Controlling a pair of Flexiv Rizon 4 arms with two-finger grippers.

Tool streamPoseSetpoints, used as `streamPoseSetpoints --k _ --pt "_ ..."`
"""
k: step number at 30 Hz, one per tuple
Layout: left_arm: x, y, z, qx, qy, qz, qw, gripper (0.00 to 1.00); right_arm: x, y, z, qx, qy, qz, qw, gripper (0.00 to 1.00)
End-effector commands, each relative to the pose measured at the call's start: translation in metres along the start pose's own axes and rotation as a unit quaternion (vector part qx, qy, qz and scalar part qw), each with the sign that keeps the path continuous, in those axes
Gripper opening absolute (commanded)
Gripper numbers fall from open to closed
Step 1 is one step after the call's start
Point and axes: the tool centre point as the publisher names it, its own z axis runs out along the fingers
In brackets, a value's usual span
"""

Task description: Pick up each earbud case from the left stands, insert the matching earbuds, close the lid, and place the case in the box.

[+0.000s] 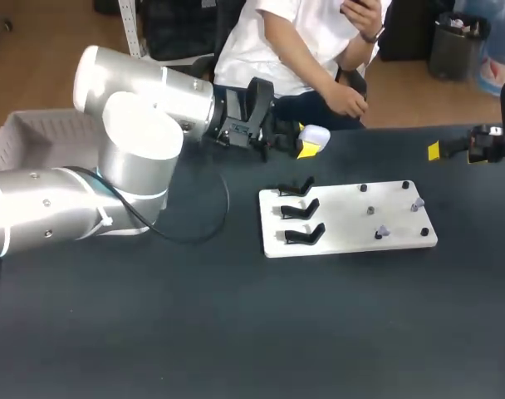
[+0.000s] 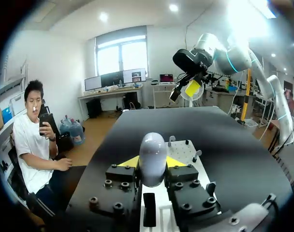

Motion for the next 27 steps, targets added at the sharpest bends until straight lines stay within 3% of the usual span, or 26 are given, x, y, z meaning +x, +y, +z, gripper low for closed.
streamPoseSetpoints --k 1,7,15,21,23,27 --pt "-0.012 0.004 0.008 -0.001 -0.004 0.008 1.0 0.0 0.0 0.0 0.0 0.001 0.0 0.0 1.0 1.0" --pt "-0.025 -0.001 0.017 -0.014 -0.015 0.011 1.0 0.0 0.0 0.0 0.0 0.001 0.0 0.0 1.0 1.0" --pt "-0.04 -0.009 0.035 -0.011 -0.024 0.02 0.999 0.0 0.011 0.027 0.019 -0.024 0.011 -0.014 1.0 1.0" --pt "-0.037 -0.011 0.042 0.0 -0.016 0.026 1.0 0.0 0.012 0.051 0.03 -0.041 0.017 -0.023 0.999 1.0" --pt "-0.033 -0.011 0.047 0.0 -0.011 0.03 0.999 0.0 0.012 0.059 0.032 -0.087 0.002 -0.018 0.996 1.0" --pt "-0.032 -0.016 0.048 0.011 -0.014 0.032 0.999 0.0 0.011 0.074 0.034 -0.09 0.004 -0.026 0.996 1.0"
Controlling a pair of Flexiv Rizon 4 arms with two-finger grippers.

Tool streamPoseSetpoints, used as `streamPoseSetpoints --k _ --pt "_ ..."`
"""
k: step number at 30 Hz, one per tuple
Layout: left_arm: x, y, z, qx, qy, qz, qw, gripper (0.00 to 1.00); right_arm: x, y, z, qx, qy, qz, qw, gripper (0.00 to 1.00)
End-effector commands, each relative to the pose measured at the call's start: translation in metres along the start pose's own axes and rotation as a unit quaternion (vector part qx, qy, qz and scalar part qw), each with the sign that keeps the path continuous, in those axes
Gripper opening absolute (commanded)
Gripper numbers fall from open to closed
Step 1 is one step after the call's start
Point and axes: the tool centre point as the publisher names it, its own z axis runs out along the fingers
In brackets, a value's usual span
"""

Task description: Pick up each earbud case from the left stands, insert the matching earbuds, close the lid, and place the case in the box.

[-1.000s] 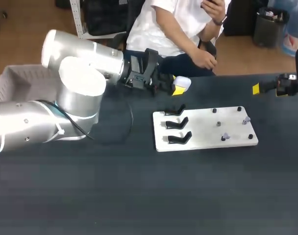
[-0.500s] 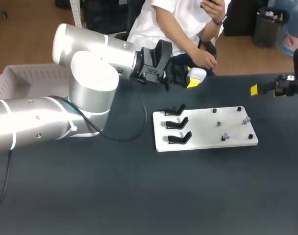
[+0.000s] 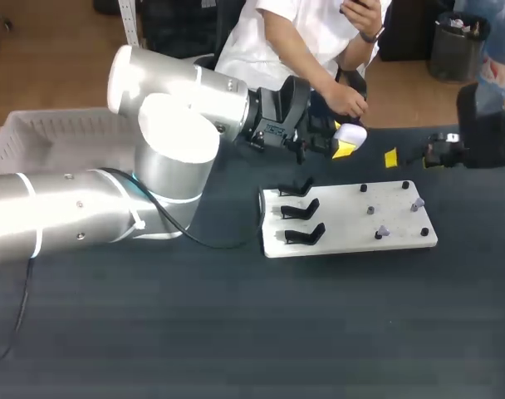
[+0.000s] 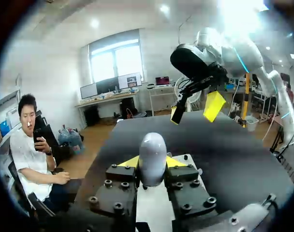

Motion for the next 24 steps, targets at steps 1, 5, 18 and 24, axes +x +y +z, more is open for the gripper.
streamPoseSetpoints --k 1,5,18,24 --pt "-0.003 0.0 0.002 0.006 -0.005 0.007 1.0 0.0 0.0 0.005 0.008 -0.045 -0.002 -0.006 0.999 1.0" --pt "-0.005 -0.01 -0.004 0.006 -0.01 0.019 1.0 0.0 -0.007 0.011 0.016 -0.053 0.006 -0.016 0.998 1.0" --pt "-0.009 -0.024 -0.007 0.008 -0.012 0.037 0.999 0.0 -0.022 0.01 0.038 -0.073 0.017 -0.025 0.997 1.0" --pt "-0.01 -0.025 -0.006 0.008 -0.011 0.042 0.999 0.0 -0.02 0.009 0.041 -0.077 0.02 -0.022 0.997 1.0"
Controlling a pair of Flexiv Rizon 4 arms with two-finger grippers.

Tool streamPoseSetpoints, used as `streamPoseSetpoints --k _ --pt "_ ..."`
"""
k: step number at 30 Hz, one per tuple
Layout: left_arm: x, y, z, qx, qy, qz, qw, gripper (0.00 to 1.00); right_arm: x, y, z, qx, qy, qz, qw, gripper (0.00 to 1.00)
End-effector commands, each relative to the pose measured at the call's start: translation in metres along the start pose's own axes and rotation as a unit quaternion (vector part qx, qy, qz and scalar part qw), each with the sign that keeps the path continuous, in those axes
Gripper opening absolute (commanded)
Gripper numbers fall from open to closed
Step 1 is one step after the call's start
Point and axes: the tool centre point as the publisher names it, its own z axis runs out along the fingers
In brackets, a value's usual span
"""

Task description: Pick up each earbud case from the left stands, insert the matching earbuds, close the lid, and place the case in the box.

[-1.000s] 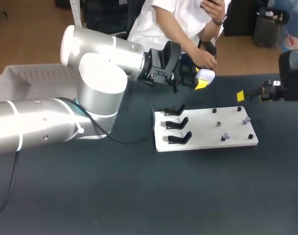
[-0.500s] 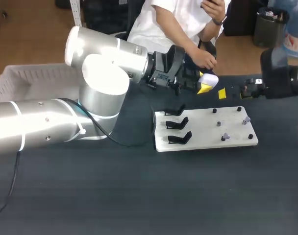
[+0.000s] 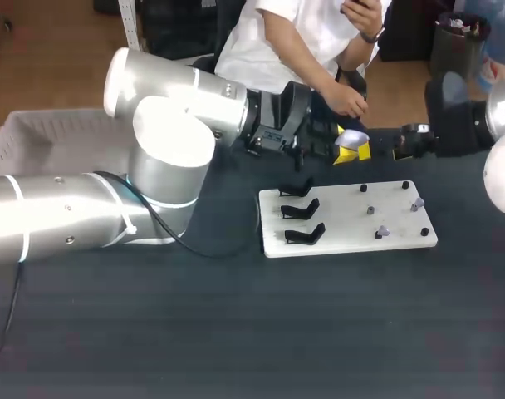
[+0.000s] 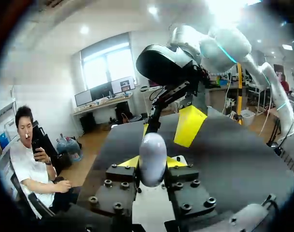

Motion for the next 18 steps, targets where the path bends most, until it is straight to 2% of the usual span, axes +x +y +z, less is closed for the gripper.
streamPoseSetpoints --k 1,18 --pt "0.0 -0.004 -0.001 -0.004 -0.002 0.001 1.0 0.0 -0.001 -0.004 0.004 -0.039 0.001 0.001 0.999 1.0" --pt "0.001 -0.01 -0.008 0.002 -0.013 -0.004 1.0 0.0 -0.014 -0.009 -0.002 -0.03 -0.004 -0.009 0.999 1.0"
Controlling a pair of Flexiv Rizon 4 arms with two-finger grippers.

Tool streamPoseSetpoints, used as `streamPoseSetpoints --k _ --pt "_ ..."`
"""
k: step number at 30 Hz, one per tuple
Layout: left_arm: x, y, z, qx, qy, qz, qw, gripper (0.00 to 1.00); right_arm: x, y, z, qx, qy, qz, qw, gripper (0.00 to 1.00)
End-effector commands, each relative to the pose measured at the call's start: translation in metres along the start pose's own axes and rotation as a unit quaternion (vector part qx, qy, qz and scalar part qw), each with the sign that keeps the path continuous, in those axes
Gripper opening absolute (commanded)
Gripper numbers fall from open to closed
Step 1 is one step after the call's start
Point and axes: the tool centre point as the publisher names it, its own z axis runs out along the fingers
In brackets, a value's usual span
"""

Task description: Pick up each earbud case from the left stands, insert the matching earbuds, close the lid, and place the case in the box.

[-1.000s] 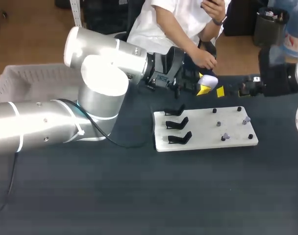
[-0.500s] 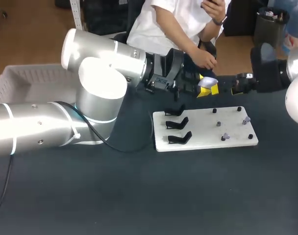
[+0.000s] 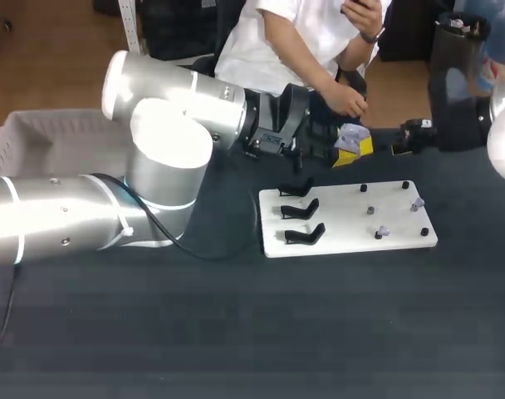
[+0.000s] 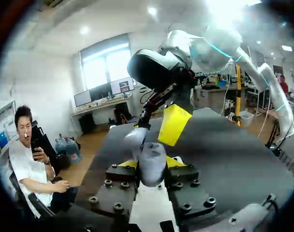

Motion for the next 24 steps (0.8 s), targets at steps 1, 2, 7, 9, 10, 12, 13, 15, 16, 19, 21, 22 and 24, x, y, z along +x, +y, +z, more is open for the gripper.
streamPoseSetpoints --k 1,2,7,9,10,12,13,15,16,19,21,22,24 --pt "0.002 -0.005 -0.006 -0.003 -0.008 -0.001 1.0 0.0 -0.006 -0.004 -0.004 -0.003 0.002 -0.006 1.0 1.0" --pt "0.003 -0.006 -0.007 -0.002 -0.012 -0.005 1.0 0.0 -0.008 -0.003 -0.006 -0.002 0.003 -0.008 1.0 1.0" --pt "0.007 -0.006 -0.019 -0.006 -0.044 -0.031 0.999 0.0 -0.014 -0.002 -0.018 0.023 0.01 -0.031 0.999 1.0" --pt "0.007 -0.004 -0.027 -0.006 -0.069 -0.045 0.997 0.0 -0.013 -0.003 -0.024 0.04 0.016 -0.037 0.998 1.0" --pt "0.006 -0.003 -0.032 -0.005 -0.084 -0.053 0.995 0.0 -0.012 -0.003 -0.026 0.048 0.025 -0.044 0.998 1.0" --pt "0.004 -0.001 -0.042 0.004 -0.111 -0.07 0.991 0.0 -0.009 -0.004 -0.03 0.059 0.032 -0.049 0.997 1.0" --pt "0.003 -0.001 -0.046 0.002 -0.116 -0.072 0.991 0.0 -0.007 -0.005 -0.032 0.066 0.039 -0.047 0.996 1.0" --pt "-0.001 -0.001 -0.054 -0.002 -0.125 -0.073 0.99 0.0 -0.003 -0.008 -0.035 0.084 0.051 -0.044 0.994 1.0" --pt "-0.003 -0.002 -0.058 -0.002 -0.133 -0.072 0.989 0.0 -0.001 -0.009 -0.036 0.09 0.059 -0.045 0.993 1.0" --pt "-0.007 -0.002 -0.067 -0.009 -0.142 -0.076 0.987 0.0 0.006 -0.014 -0.038 0.119 0.081 -0.045 0.989 1.0" --pt "-0.009 -0.003 -0.072 -0.018 -0.148 -0.079 0.986 0.0 0.013 -0.017 -0.039 0.139 0.103 -0.051 0.984 1.0" --pt "-0.009 -0.004 -0.074 -0.021 -0.148 -0.078 0.986 0.0 0.017 -0.021 -0.038 0.144 0.111 -0.054 0.982 1.0" --pt "-0.01 -0.005 -0.079 -0.032 -0.153 -0.082 0.984 0.0 0.024 -0.029 -0.04 0.161 0.12 -0.044 0.979 1.0"
